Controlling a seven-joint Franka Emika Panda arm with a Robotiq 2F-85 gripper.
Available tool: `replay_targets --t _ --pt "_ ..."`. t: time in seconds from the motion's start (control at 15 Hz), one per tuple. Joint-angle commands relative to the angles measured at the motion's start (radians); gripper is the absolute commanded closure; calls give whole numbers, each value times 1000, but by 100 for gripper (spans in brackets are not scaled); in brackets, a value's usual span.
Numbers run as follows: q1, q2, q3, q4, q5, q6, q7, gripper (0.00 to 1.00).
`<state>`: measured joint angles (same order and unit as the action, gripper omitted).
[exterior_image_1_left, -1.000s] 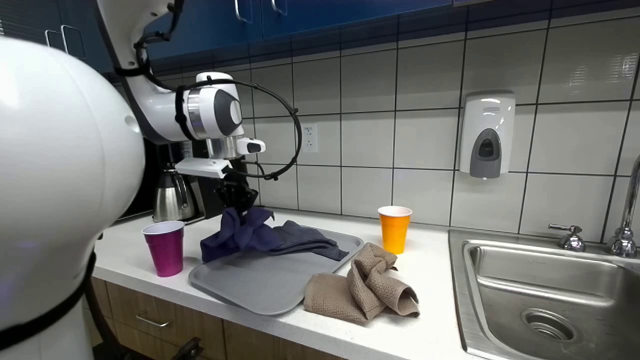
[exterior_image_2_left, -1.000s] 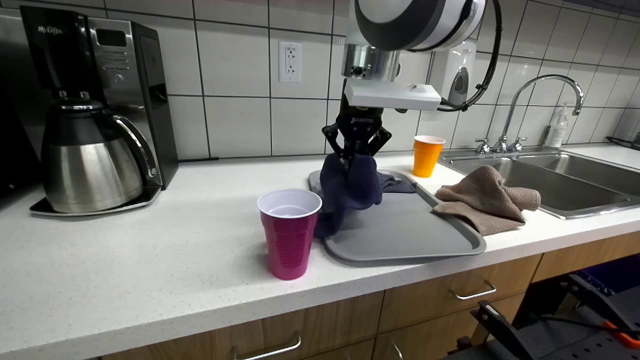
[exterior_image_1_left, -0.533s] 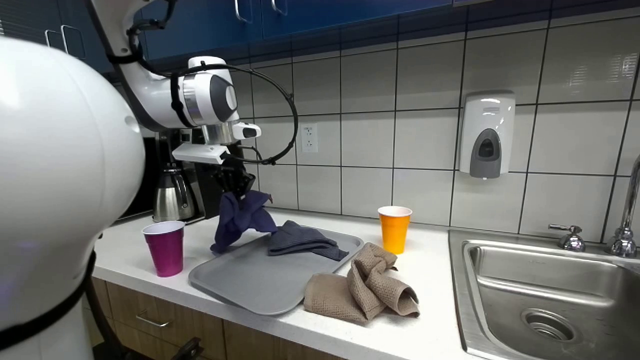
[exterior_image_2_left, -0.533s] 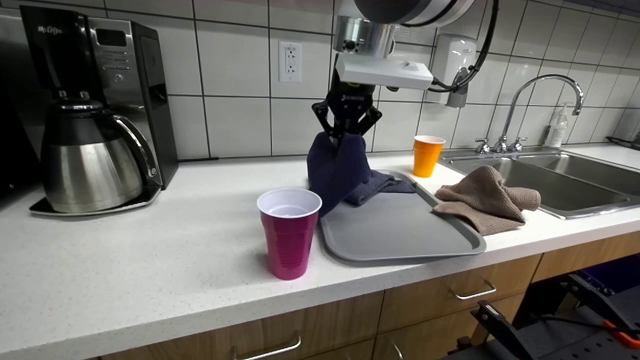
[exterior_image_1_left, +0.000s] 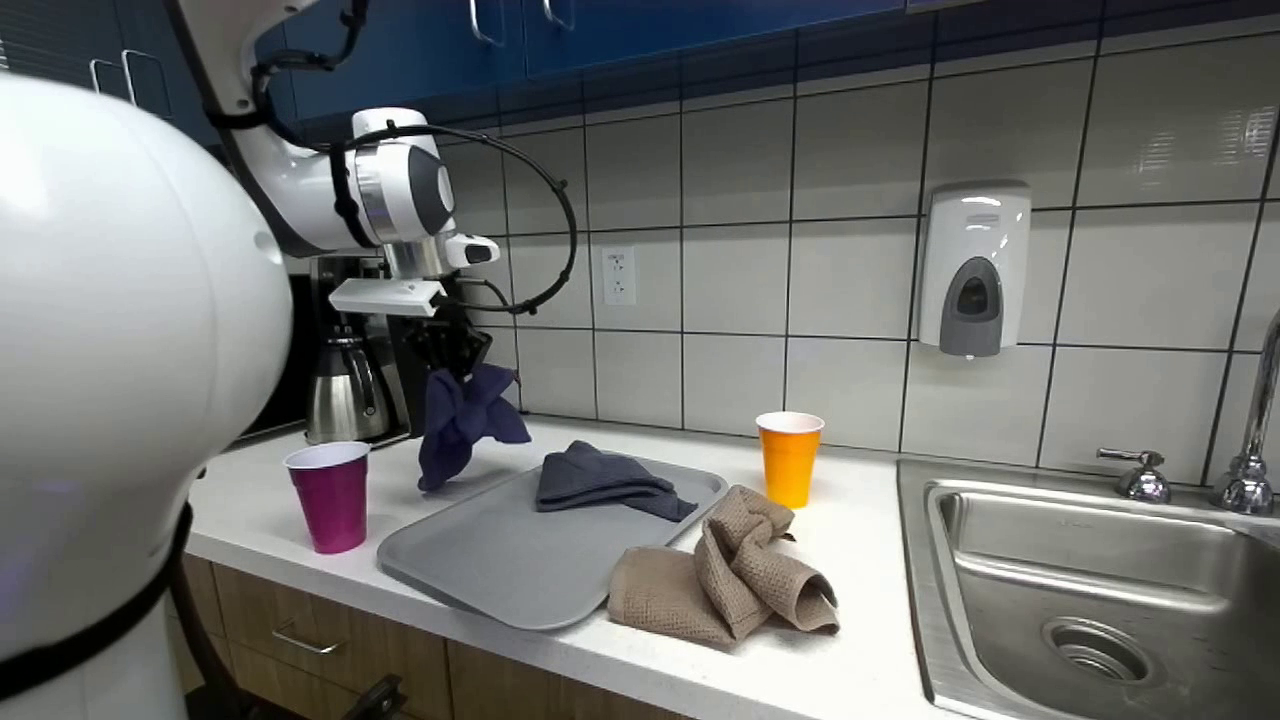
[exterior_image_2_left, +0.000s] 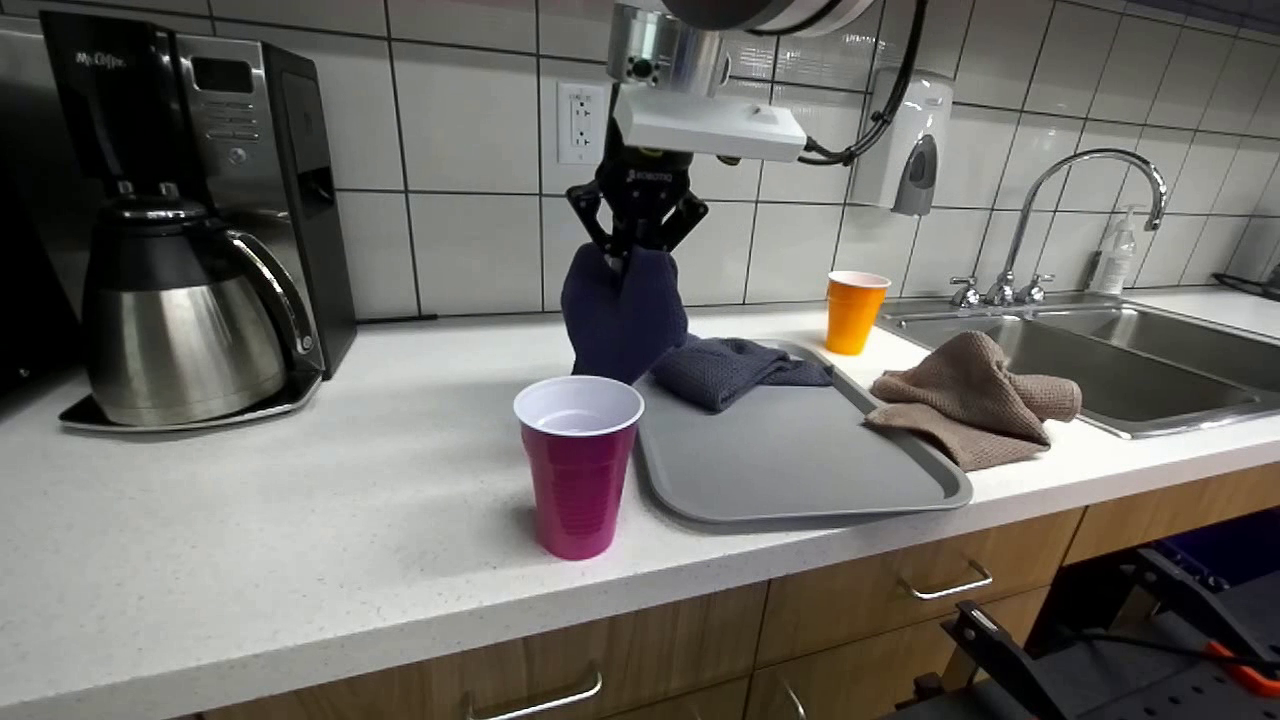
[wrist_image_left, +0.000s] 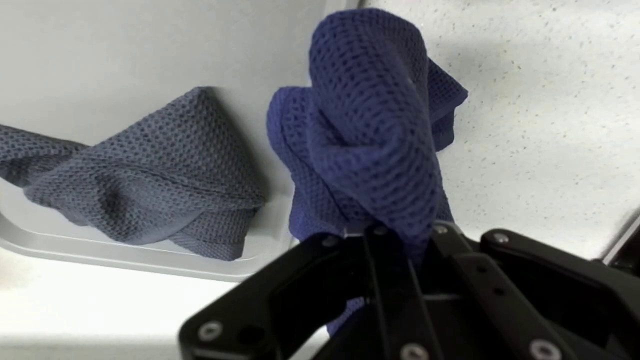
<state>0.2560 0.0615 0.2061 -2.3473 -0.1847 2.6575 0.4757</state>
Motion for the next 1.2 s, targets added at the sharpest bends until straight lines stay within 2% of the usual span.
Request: replay_targets --t 0.0,0.6,1.13 --pt "28 76 4 88 -44 -32 40 98" --pt "139 219 -32 236 -53 -51 47 98" --pt "200 312 -84 332 -52 -71 54 98"
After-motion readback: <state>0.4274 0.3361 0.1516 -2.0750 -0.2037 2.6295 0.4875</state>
